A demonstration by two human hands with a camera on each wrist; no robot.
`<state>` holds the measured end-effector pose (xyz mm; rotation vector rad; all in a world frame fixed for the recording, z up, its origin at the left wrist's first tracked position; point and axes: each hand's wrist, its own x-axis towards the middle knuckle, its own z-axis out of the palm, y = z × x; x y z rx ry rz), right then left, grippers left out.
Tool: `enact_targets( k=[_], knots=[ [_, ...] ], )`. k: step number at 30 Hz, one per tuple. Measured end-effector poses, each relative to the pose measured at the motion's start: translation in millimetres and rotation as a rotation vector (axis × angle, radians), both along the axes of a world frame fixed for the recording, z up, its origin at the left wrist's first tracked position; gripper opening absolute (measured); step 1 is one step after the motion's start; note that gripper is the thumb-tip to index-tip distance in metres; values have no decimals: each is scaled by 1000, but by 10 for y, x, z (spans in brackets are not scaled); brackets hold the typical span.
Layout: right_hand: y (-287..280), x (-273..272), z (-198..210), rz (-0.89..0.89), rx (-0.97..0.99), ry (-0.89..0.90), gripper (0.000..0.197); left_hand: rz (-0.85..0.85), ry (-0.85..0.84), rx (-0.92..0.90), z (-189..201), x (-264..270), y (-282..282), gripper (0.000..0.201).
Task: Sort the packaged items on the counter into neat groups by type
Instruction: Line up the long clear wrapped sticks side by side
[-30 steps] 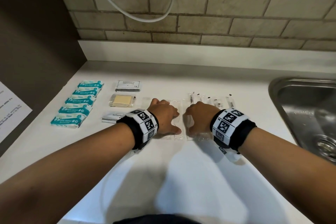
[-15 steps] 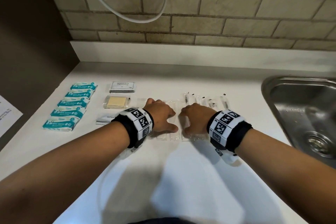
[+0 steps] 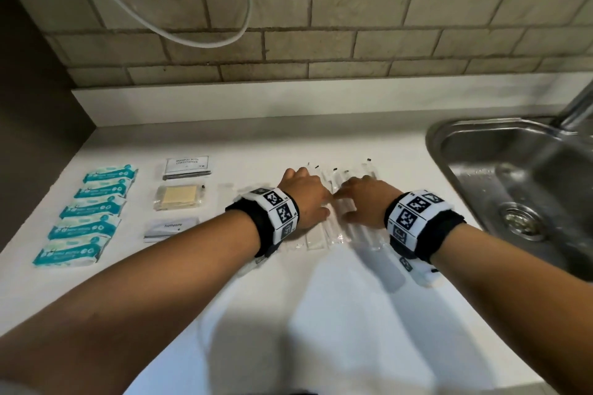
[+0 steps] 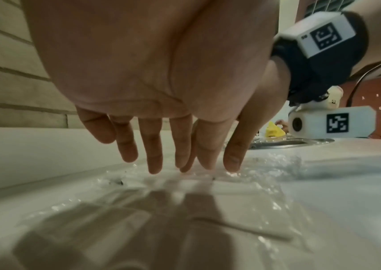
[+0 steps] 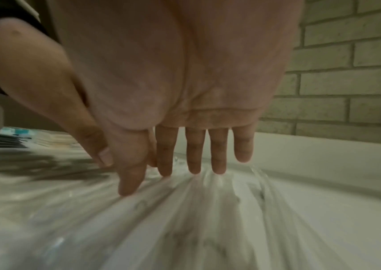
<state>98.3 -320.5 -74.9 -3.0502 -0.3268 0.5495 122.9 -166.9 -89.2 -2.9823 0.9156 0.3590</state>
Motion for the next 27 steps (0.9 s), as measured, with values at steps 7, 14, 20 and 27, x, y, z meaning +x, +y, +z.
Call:
enact_targets(
  k=[7,14,20,27],
  knots=[
    [-173,5,-66,14,1,-67,50,-8,-21,109,-25,45,-154,33],
    [-413,39,-3,77,-77,-37,43,144,99,12,-2,52,-357,35],
    [-519,67,-34,101,-45,-24,33,289,149,-108,15,-38,-600,42],
    [-520,173,-117,34,62,-48,28,469,95,-277,22,-53,-710,20]
  ],
)
